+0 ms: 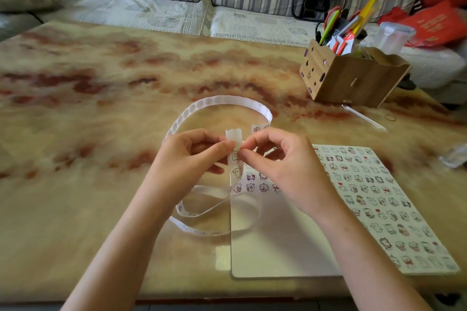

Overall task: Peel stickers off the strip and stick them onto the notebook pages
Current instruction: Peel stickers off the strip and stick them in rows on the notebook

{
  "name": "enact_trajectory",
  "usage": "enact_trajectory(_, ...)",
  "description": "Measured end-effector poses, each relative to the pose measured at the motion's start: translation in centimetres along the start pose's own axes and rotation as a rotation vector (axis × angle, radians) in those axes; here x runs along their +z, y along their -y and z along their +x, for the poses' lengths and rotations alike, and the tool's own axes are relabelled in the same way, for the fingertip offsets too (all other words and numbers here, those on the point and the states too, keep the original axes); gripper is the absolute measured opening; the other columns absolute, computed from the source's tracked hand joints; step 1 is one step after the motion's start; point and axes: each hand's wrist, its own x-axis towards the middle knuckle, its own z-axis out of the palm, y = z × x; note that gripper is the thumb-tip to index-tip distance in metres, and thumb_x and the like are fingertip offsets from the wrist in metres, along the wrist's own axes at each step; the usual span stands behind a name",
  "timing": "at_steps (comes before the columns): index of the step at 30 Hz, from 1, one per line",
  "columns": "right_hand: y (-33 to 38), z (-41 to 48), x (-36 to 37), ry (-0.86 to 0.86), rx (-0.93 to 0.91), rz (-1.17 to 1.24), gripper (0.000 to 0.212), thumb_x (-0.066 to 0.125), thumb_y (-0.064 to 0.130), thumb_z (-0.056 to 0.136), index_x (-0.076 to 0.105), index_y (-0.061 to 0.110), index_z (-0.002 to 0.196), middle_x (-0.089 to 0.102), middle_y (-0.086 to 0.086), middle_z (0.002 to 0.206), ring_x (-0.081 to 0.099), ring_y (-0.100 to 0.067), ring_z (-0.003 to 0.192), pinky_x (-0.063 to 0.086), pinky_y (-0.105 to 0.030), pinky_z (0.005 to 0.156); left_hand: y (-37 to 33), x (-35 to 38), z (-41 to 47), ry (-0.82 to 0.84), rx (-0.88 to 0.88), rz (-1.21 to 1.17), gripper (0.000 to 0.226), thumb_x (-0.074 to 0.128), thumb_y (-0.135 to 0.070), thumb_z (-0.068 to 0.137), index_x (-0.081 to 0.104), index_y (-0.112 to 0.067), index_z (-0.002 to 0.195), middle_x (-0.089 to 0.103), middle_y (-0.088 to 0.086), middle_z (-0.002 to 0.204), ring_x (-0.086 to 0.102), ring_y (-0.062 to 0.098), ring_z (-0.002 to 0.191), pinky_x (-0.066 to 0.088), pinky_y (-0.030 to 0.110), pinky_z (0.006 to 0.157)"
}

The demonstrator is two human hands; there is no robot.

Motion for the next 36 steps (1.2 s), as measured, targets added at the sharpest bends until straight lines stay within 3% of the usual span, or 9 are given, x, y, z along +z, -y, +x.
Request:
enact_trajectory(4, 0.0, -0.3, 0.2, 0.013, -0.027, -0.079, 0.017, 0.071, 0.017, 0.084, 0.066, 0.029, 0.073, 0.06, 0.023, 0.069, 0.041, -0.003, 0.058, 0.037, -0.013, 0.056, 0.2, 0.0, 0.0, -0.003, -0.076, -0.037, 0.006, 0.068, -0.013, 0.083, 0.071, -0.008, 0.079, 0.071, -0.001, 0.063, 0.066, 0.005, 0.057, 0.053, 0.014, 0.055)
enact_trajectory(7, 0.0, -0.4, 0.1, -0.013, -0.069, -0.134, 0.017, 0.071, 0.019, 0.084, 0.065, 0.031, 0.075, 0.058, 0.027, 0.07, 0.041, -0.002, 0.061, 0.036, -0.013, 0.06, 0.4, -0.2, -0.1, 0.032, -0.112, -0.04, 0.01, 0.067, -0.015, 0.084, 0.07, -0.006, 0.084, 0.073, 0.0, 0.068, 0.069, 0.006, 0.065, 0.057, 0.019, 0.064)
enact_trajectory(11, 0.2, -0.9, -0.2, -0.024, -0.082, -0.068, 0.019, 0.07, 0.018, 0.085, 0.062, 0.031, 0.074, 0.058, 0.021, 0.07, 0.041, -0.011, 0.061, 0.037, -0.014, 0.061, 0.7, -0.6, 0.0, 0.023, -0.123, 0.0, 0.013, 0.064, -0.018, 0.087, 0.07, -0.006, 0.085, 0.074, 0.003, 0.073, 0.071, 0.009, 0.069, 0.057, 0.022, 0.067)
enact_trajectory(16, 0.0, -1.1, -1.9, 0.028, 0.161, 0.092, 0.006, 0.072, 0.021, 0.081, 0.069, 0.02, 0.077, 0.06, 0.011, 0.066, 0.047, -0.005, 0.056, 0.042, -0.019, 0.053, 0.9, -1.5, 0.3, -0.021, -0.145, 0.054, 0.012, 0.065, -0.016, 0.086, 0.07, -0.006, 0.087, 0.074, 0.004, 0.071, 0.068, 0.007, 0.061, 0.054, 0.019, 0.055)
enact_trajectory(19, -0.9, -1.6, -2.4, 0.158, 0.394, 0.071, 0.006, 0.075, 0.018, 0.077, 0.072, 0.014, 0.076, 0.062, 0.003, 0.062, 0.047, -0.01, 0.053, 0.037, -0.018, 0.044, 1.4, -2.0, 0.5, -0.016, -0.194, 0.153, 0.012, 0.067, -0.02, 0.085, 0.071, -0.008, 0.088, 0.074, 0.011, 0.08, 0.071, 0.026, 0.071, 0.06, 0.034, 0.071)
enact_trajectory(21, -1.3, -1.9, -2.1, 0.188, 0.46, 0.045, 0.005, 0.074, 0.016, 0.078, 0.072, 0.012, 0.076, 0.06, 0.002, 0.059, 0.045, -0.01, 0.052, 0.033, -0.017, 0.042, 1.6, -2.1, 0.5, -0.028, -0.2, 0.213, 0.011, 0.068, -0.02, 0.085, 0.07, -0.009, 0.085, 0.073, 0.008, 0.072, 0.069, 0.027, 0.065, 0.058, 0.039, 0.074)
enact_trajectory(26, -1.6, -2.1, -0.8, 0.126, 0.468, -0.005, 0.009, 0.074, 0.019, 0.079, 0.073, 0.011, 0.074, 0.062, 0.006, 0.059, 0.043, 0.002, 0.044, 0.032, -0.012, 0.047, 1.8, -2.0, 0.4, -0.016, -0.196, 0.242, 0.008, 0.067, -0.017, 0.085, 0.069, -0.01, 0.081, 0.07, 0.003, 0.06, 0.066, 0.018, 0.057, 0.057, 0.032, 0.064)
enact_trajectory(31, -1.4, -2.3, 0.0, 0.065, 0.462, -0.013, 0.012, 0.076, 0.022, 0.078, 0.075, 0.01, 0.075, 0.072, -0.01, 0.075, 0.053, -0.005, 0.062, 0.038, -0.019, 0.06, 1.9, -2.0, 0.5, -0.018, -0.179, 0.263, 0.008, 0.067, -0.017, 0.085, 0.069, -0.011, 0.081, 0.07, 0.002, 0.06, 0.067, 0.017, 0.057, 0.057, 0.03, 0.063)
enact_trajectory(36, -1.3, -2.5, 0.4, 0.075, 0.475, -0.053, 0.011, 0.076, 0.021, 0.077, 0.076, 0.01, 0.076, 0.073, -0.01, 0.079, 0.054, -0.01, 0.062, 0.035, -0.014, 0.05, 2.1, -1.8, 0.4, -0.019, -0.162, 0.284, 0.007, 0.067, -0.017, 0.085, 0.07, -0.012, 0.08, 0.071, 0.0, 0.06, 0.066, 0.011, 0.055, 0.057, 0.026, 0.062)
